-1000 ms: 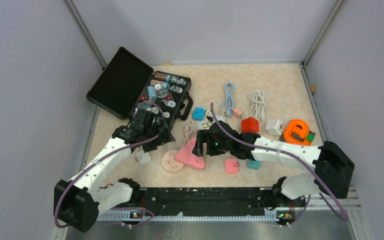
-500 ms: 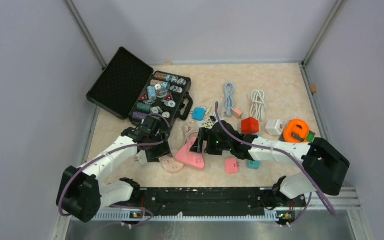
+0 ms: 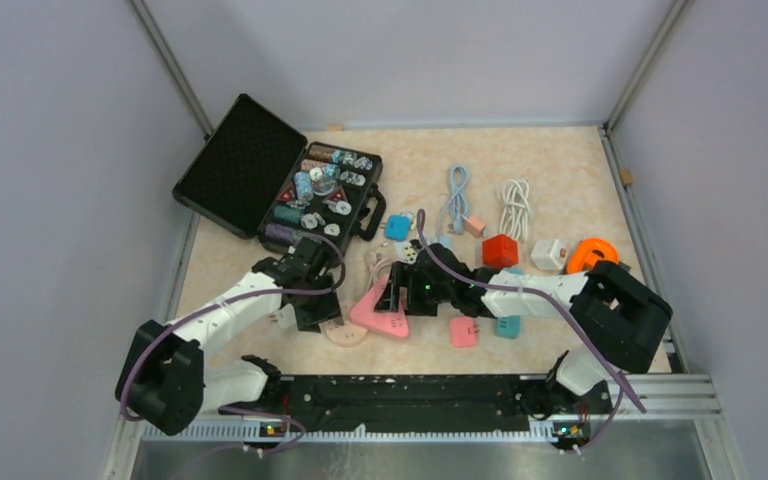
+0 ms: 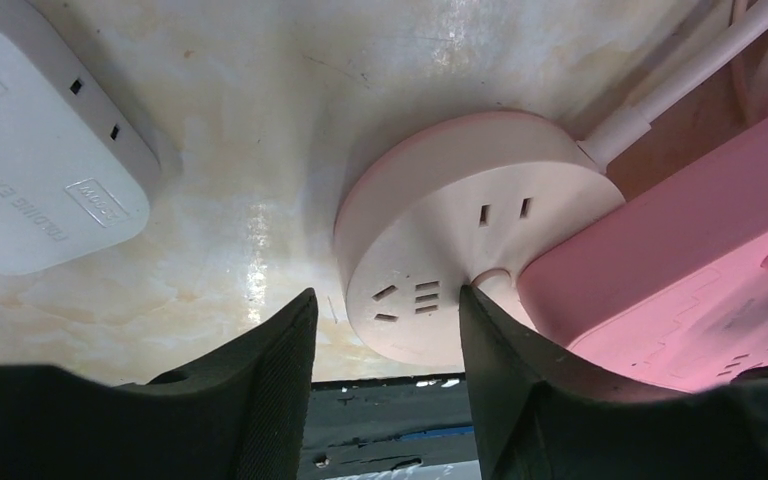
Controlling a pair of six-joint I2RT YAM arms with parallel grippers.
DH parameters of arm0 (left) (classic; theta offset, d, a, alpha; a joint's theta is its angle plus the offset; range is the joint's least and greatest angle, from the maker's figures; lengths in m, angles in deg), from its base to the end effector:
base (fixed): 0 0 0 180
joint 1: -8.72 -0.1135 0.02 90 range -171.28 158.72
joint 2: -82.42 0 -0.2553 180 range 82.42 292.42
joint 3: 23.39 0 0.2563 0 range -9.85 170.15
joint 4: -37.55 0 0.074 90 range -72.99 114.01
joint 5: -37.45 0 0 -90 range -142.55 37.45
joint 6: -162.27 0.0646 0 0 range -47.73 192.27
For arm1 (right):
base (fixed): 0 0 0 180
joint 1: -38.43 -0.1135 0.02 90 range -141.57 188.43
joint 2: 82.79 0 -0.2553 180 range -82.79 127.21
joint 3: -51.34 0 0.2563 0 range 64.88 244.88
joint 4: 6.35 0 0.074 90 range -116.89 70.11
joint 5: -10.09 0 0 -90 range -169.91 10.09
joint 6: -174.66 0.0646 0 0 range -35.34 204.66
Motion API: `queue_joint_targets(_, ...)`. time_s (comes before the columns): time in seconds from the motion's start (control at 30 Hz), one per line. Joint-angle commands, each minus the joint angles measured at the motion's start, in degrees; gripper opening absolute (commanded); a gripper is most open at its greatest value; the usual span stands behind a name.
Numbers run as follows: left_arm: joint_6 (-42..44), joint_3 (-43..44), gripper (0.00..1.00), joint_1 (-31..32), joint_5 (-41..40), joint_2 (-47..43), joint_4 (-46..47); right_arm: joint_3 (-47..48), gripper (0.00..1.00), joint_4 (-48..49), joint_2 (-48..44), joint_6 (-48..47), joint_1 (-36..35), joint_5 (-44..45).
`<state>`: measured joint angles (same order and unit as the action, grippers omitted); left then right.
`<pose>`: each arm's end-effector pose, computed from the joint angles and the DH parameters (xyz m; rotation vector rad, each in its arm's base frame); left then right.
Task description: Pull the plug off the socket
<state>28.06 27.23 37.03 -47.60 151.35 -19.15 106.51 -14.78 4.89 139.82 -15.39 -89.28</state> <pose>0.1799 -0.1032 0.1376 -0.3931 2.9370 -0.3338 0.1862 0.2725 0.1406 -0.0659 2.5633 1.0738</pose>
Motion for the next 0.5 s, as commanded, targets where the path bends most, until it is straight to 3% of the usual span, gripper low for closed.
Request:
queue_joint_targets(0.0, -1.1, -1.3, 0.55, 1.3, -2.4, 2.3, 1.6, 0.1, 0.79, 4.9, 1.1, -0.1, 0.3, -3.7)
queue_joint_targets(0.47, -2.0, -2.7, 0.51, 3.2, -4.4, 1.8, 5.1, -6.3, 0.62, 21.2, 1.4, 2.1, 0.2, -10.6)
